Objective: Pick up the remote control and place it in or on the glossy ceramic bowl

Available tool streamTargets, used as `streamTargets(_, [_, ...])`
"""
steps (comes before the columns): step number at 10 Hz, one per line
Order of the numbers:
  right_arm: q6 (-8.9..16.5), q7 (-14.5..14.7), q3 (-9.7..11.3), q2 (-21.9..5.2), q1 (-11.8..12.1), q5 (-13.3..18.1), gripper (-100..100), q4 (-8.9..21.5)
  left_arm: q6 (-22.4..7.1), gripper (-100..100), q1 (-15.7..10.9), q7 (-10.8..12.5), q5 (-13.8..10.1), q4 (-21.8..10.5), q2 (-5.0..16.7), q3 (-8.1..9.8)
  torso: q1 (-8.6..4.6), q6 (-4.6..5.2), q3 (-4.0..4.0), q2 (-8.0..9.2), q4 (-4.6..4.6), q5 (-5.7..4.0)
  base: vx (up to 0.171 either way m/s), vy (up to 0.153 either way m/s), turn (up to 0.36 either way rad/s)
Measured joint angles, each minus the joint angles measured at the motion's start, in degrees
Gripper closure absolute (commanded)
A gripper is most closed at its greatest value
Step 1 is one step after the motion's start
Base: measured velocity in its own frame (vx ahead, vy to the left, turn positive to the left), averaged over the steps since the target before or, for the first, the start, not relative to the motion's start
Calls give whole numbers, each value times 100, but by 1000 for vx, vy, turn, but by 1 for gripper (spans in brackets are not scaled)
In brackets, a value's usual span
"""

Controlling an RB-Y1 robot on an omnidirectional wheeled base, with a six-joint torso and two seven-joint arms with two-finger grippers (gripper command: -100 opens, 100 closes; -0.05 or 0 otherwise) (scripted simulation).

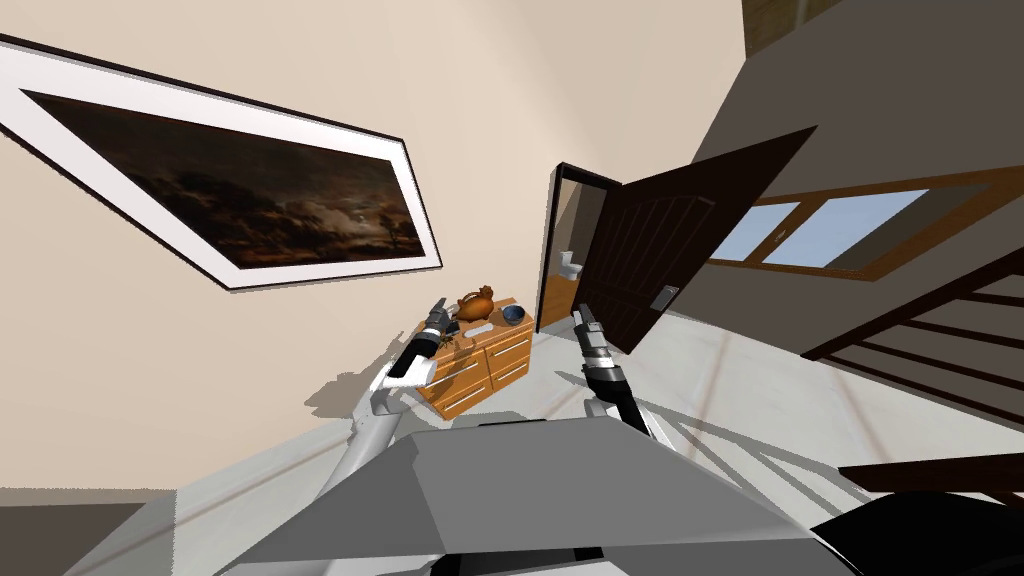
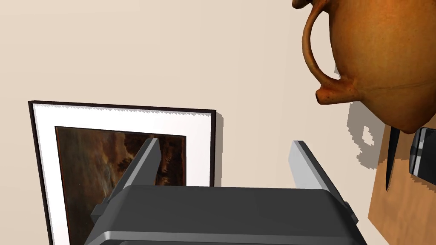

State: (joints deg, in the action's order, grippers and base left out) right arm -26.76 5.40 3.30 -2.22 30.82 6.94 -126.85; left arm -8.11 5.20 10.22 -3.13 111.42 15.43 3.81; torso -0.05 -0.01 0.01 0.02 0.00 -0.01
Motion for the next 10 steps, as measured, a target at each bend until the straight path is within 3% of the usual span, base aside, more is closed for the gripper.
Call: streamTargets(10, [0,0,0,0,0,0,0,0,-1523,-100,-643,326,-304,-767,298,132,0,1,-4,-7,-1,0,2,-14,-50])
